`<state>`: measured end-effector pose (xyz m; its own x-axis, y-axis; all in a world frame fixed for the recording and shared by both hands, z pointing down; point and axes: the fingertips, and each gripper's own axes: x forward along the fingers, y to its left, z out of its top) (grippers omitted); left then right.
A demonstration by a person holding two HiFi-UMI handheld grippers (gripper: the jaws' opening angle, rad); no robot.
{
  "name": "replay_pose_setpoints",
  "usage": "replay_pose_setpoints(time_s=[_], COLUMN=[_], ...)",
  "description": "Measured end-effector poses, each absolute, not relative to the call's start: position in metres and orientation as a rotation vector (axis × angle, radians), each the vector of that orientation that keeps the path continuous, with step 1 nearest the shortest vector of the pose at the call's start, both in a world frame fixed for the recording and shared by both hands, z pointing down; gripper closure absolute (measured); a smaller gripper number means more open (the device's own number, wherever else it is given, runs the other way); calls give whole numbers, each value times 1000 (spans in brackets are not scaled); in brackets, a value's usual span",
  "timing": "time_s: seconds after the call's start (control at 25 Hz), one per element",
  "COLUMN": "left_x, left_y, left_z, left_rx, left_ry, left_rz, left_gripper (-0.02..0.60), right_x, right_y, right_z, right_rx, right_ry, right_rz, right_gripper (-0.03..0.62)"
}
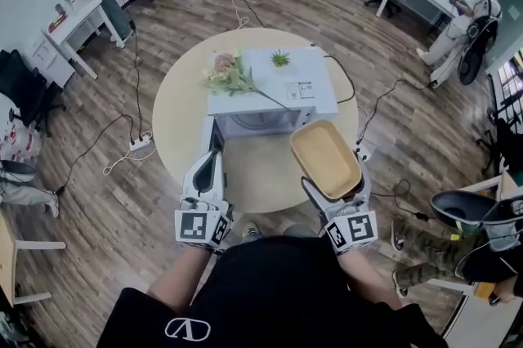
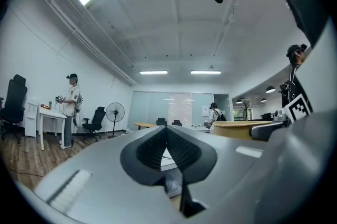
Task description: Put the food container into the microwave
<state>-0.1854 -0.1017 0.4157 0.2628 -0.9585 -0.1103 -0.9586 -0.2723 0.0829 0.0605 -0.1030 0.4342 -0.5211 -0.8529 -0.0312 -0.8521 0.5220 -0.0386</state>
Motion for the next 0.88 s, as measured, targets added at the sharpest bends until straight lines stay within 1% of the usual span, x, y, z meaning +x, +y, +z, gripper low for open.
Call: replay_pose_setpoints(time_s=[0.24, 0.48, 0.68, 0.88], left_x=[-180, -162, -155, -151], left_y=[-113, -122, -130, -137], left_z=[419, 413, 412, 420], left_rx=[-2482, -2416, -2405, -2423], left_ry=[1918, 1938, 1959, 1973], left_rz=[207, 203, 203, 200], left_gripper=[580, 580, 580, 580], right_x=[54, 57, 66, 57], right_y=[-120, -137, -151, -159], right_z=[439, 435, 433, 458], right_rx=[-1451, -1326, -1312, -1271], right_ry=[2728, 2774, 2774, 2843], right_rz=[-37, -12, -25, -60], right_gripper=[3, 3, 3, 3])
